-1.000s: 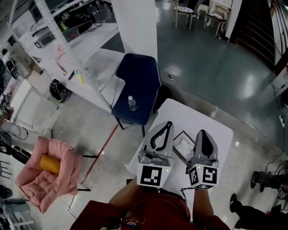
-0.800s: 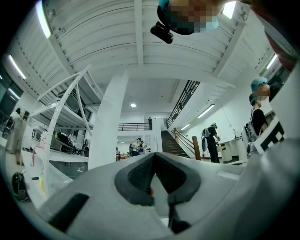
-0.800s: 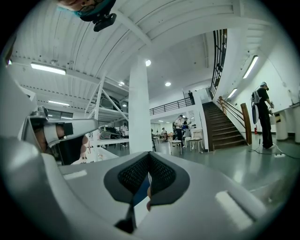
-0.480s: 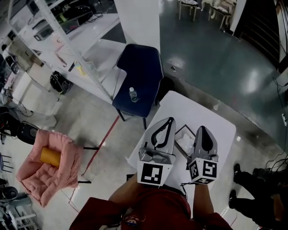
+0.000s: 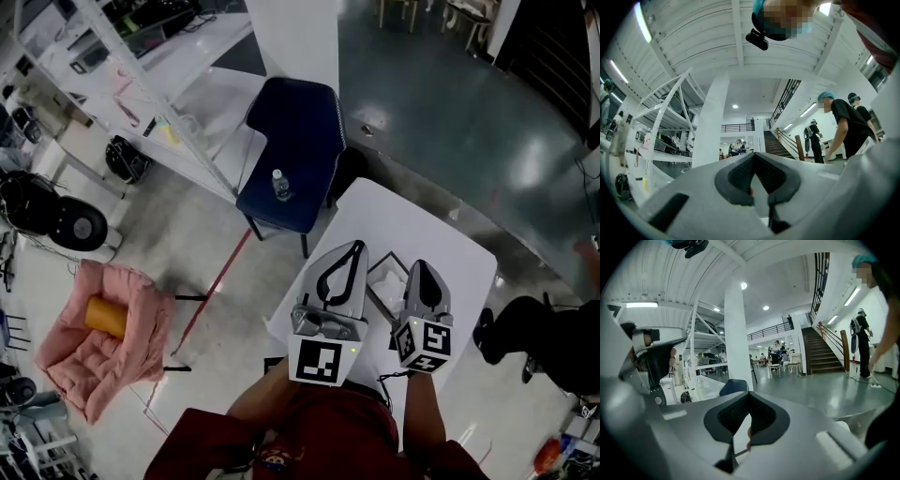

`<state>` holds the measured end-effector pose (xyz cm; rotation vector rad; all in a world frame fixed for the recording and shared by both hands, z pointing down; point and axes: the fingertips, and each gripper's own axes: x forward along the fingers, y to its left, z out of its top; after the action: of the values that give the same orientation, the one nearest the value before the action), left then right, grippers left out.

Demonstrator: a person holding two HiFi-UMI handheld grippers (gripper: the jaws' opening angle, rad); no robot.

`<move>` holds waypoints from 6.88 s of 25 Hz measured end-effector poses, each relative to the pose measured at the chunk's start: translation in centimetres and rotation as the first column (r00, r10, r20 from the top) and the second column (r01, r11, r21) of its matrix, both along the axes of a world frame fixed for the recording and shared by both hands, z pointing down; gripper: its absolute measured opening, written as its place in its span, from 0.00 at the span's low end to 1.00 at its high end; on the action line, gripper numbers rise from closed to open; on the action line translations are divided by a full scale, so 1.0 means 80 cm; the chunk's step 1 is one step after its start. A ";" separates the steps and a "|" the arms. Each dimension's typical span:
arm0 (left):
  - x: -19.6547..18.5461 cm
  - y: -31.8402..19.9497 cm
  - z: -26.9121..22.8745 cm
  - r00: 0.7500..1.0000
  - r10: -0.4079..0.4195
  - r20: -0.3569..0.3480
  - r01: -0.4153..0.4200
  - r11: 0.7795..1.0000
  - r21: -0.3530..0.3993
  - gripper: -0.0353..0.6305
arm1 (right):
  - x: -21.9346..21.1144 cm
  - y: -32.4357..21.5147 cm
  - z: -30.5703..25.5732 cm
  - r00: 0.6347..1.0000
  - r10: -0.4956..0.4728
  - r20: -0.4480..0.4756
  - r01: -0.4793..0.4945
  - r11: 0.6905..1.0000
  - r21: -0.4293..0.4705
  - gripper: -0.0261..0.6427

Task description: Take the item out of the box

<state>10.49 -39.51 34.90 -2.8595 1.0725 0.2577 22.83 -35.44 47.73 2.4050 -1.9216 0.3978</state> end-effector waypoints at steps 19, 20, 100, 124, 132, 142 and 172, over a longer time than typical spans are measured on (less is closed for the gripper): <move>0.008 -0.009 0.035 1.000 0.008 0.029 -0.007 1.000 -0.030 0.06 | 0.017 -0.009 0.137 0.988 0.017 0.155 0.021 0.970 -0.241 0.08; 0.008 -0.010 0.037 0.999 0.009 0.032 -0.008 0.999 -0.035 0.06 | 0.016 -0.009 0.144 0.986 0.018 0.163 0.024 0.966 -0.256 0.09; 0.015 -0.031 0.069 0.999 0.009 0.045 -0.004 0.995 -0.102 0.06 | 0.028 0.026 0.419 0.864 0.327 0.383 0.161 0.543 -0.824 0.14; -0.004 -0.003 0.042 0.999 0.013 0.033 -0.012 0.999 -0.052 0.06 | 0.017 0.024 0.341 0.880 0.254 0.400 0.114 0.706 -0.699 0.05; -0.006 0.009 0.032 0.999 0.024 0.021 -0.023 0.999 -0.038 0.06 | 0.006 0.020 0.269 0.899 0.163 0.407 0.120 0.801 -0.586 0.05; -0.017 0.028 0.014 0.999 0.031 -0.021 -0.031 0.999 -0.020 0.06 | -0.006 0.021 0.163 0.934 0.074 0.349 0.096 0.890 -0.447 0.05; -0.022 0.038 -0.013 0.996 0.060 -0.072 -0.060 0.998 0.000 0.06 | -0.021 0.039 -0.104 0.993 0.048 -0.107 -0.038 0.995 0.092 0.05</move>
<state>8.76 -36.47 33.83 -2.9082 0.9999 0.3669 21.15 -32.32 39.42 2.4703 -1.8839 0.1803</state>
